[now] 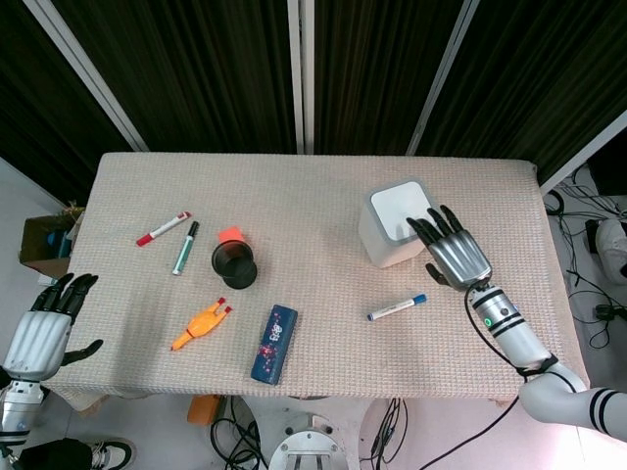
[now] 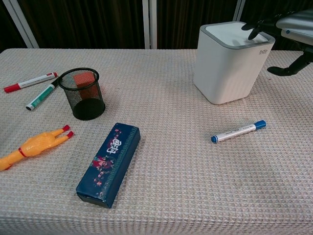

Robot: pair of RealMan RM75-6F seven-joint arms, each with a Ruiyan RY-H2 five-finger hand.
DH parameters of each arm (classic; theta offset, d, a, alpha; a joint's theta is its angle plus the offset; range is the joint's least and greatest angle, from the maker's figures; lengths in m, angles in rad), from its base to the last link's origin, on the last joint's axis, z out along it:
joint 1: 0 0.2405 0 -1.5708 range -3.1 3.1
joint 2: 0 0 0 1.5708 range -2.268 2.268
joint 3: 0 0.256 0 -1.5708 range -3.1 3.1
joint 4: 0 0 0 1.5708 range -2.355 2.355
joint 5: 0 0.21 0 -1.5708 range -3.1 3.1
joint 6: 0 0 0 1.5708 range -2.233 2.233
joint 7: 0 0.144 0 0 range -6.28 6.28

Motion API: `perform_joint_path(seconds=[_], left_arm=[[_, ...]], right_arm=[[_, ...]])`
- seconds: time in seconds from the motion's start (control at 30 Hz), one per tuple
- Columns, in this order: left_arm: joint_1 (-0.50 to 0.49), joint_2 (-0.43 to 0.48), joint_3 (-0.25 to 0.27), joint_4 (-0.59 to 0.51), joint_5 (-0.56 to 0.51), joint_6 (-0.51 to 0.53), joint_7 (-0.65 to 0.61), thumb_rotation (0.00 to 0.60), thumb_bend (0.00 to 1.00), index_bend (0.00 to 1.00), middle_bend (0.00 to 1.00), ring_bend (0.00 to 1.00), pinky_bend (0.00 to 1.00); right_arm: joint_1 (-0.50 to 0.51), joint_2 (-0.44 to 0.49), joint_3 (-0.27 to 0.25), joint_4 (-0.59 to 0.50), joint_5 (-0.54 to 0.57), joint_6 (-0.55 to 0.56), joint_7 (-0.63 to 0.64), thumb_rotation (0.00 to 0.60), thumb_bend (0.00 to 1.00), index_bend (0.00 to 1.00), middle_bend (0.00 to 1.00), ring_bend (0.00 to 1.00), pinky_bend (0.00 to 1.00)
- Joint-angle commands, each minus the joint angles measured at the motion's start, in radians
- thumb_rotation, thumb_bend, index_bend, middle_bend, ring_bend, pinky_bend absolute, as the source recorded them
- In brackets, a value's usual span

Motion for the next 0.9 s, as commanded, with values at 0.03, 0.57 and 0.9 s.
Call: perform_joint_path(seconds=[0.03,0.57,0.9], left_arm=[[-0.002,0.001,0.001,0.0,0.0,-0.005,0.003,0.6,0.05,0.1,0.12,0.06,0.19],[-0.012,-0.01,0.0,0.013,0.002,-0.016,-0.004,0.6,0.05,0.1,0.12,0.06,0.19],[-0.014,-0.019,0.005,0.004,0.016,-0.011,0.004,0.6,0.05,0.1,0.12,0.06,0.19]], right_arm=[[-0.028,0.022,0.031,-0.016,-0.081,0.132,0.051,0.6,0.31,0.0,0.29,0.0,0.0],[-0.509,0.07,-0.175,0.054,-0.101,0.546,0.125,0.6,0.21,0.0,0.0,0.0,0.0],[-0.558,0.003,-0.15,0.117,-0.099,0.547,0.151,0.6,0.2,0.0,0.0,0.0,0.0]])
